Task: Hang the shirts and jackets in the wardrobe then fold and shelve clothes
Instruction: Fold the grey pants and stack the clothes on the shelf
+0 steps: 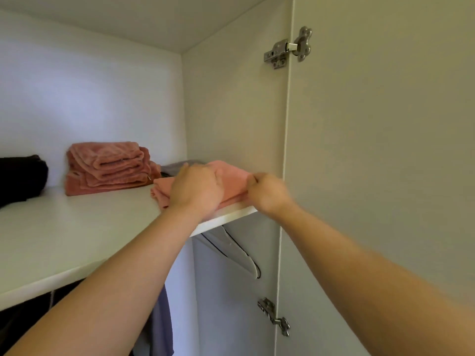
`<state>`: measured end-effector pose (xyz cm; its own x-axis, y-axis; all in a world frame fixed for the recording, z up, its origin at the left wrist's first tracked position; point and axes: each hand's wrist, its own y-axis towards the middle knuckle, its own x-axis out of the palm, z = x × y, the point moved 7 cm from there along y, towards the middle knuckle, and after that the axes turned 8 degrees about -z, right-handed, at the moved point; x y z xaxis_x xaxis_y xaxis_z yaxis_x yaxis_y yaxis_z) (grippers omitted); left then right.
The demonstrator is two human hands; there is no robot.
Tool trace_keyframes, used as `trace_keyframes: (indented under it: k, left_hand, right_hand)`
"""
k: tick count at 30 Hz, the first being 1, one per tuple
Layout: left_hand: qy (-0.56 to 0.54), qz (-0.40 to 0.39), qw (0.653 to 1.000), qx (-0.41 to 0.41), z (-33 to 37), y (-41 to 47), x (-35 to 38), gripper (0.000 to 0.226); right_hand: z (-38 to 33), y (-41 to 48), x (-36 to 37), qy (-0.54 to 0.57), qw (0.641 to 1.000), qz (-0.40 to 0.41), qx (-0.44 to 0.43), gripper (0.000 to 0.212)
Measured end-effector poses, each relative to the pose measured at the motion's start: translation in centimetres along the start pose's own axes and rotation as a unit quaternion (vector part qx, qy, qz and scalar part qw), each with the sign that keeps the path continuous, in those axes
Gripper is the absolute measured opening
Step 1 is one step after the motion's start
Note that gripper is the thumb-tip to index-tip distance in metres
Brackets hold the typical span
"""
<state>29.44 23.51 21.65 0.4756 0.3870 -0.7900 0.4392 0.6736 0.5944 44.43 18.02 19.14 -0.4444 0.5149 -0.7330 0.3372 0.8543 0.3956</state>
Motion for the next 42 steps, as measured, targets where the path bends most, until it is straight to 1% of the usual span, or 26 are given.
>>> trace_keyframes:
  k: [1,2,4,6,8,9,11,12,14,16,18,20,22,25,27,29,31,32,35,36,39,42]
  left_hand:
    - [-0.02,0.042,0.997,0.063,2.1,-1.5,-1.1,0.032]
    - [-0.061,0.06,0.991,0.108,4.2,-3.4,-1.5,0.028]
    - [-0.152,0.058,0.977,0.141,7.1,-7.2,-1.2,0.027]
    - [-0.234,0.033,0.958,0.165,10.8,-11.7,-0.3,0.032]
    - [-0.287,-0.009,0.938,0.195,14.9,-16.3,1.3,0.04]
    - [-0.307,-0.046,0.927,0.21,17.1,-18.7,2.5,0.044]
    - [-0.347,-0.138,0.893,0.252,22.2,-23.8,5.3,0.049]
    - [-0.367,-0.184,0.869,0.277,24.9,-26.6,6.7,0.05]
    - [-0.398,-0.273,0.815,0.321,30.5,-32.6,9.1,0.05]
    - [-0.403,-0.356,0.761,0.364,36.3,-39.2,10.9,0.05]
    - [-0.384,-0.429,0.705,0.414,41.5,-46.5,11.7,0.048]
    - [-0.354,-0.487,0.646,0.469,45.6,-53.9,11.9,0.047]
    - [-0.317,-0.529,0.588,0.522,48.8,-61.1,11.7,0.048]
    - [-0.263,-0.577,0.506,0.584,52.1,-71.0,10.8,0.046]
    - [-0.227,-0.594,0.463,0.618,53.7,-77.2,9.8,0.047]
    - [-0.181,-0.602,0.43,0.647,55.0,-82.9,9.5,0.047]
    - [-0.134,-0.611,0.411,0.663,56.3,-88.0,10.0,0.045]
    - [-0.115,-0.618,0.408,0.663,57.1,-90.4,10.5,0.044]
    - [-0.077,-0.636,0.411,0.648,59.8,-96.5,12.9,0.037]
    - [-0.067,-0.638,0.41,0.648,60.8,-98.3,13.7,0.033]
    - [-0.035,-0.635,0.399,0.661,63.2,-103.6,16.8,0.02]
    - [-0.016,-0.627,0.382,0.679,64.2,-105.8,18.5,0.011]
  right_hand:
    - [0.4,-2.3,-1.2,0.049,0.999,0.02,0.014,0.034]
    - [1.3,-5.0,-2.3,0.097,0.994,0.037,0.034,0.035]
    - [2.8,-10.4,-3.9,0.156,0.984,0.052,0.067,0.036]
    - [5.0,-16.7,-5.2,0.17,0.978,0.063,0.103,0.038]
    - [8.0,-23.7,-6.4,0.159,0.972,0.079,0.157,0.041]
    - [9.8,-27.4,-6.8,0.151,0.966,0.093,0.19,0.041]
    - [13.7,-35.5,-7.7,0.139,0.944,0.127,0.271,0.041]
    - [15.8,-39.7,-8.0,0.141,0.927,0.147,0.316,0.041]
    - [19.7,-48.9,-8.3,0.155,0.876,0.197,0.412,0.042]
    - [22.2,-58.4,-8.3,0.172,0.811,0.248,0.502,0.041]
    - [23.3,-67.7,-7.9,0.183,0.74,0.293,0.577,0.04]
    - [23.2,-76.0,-7.2,0.18,0.673,0.338,0.633,0.04]
    - [22.4,-83.4,-6.1,0.181,0.608,0.381,0.673,0.041]
    - [21.0,-92.8,-4.1,0.192,0.524,0.427,0.711,0.042]
    - [20.2,-98.5,-2.8,0.203,0.472,0.461,0.723,0.043]
    - [19.8,-104.0,-1.2,0.215,0.428,0.485,0.732,0.041]
    - [20.1,-109.4,0.5,0.235,0.384,0.5,0.74,0.037]
    - [20.7,-112.2,1.3,0.248,0.363,0.502,0.745,0.034]
    - [24.3,-120.4,3.0,0.282,0.308,0.516,0.748,0.025]
    - [26.0,-123.0,3.5,0.29,0.295,0.516,0.75,0.023]
    - [31.7,-130.7,4.3,0.295,0.266,0.507,0.765,0.022]
    - [36.6,-136.0,2.9,0.29,0.26,0.508,0.768,0.04]
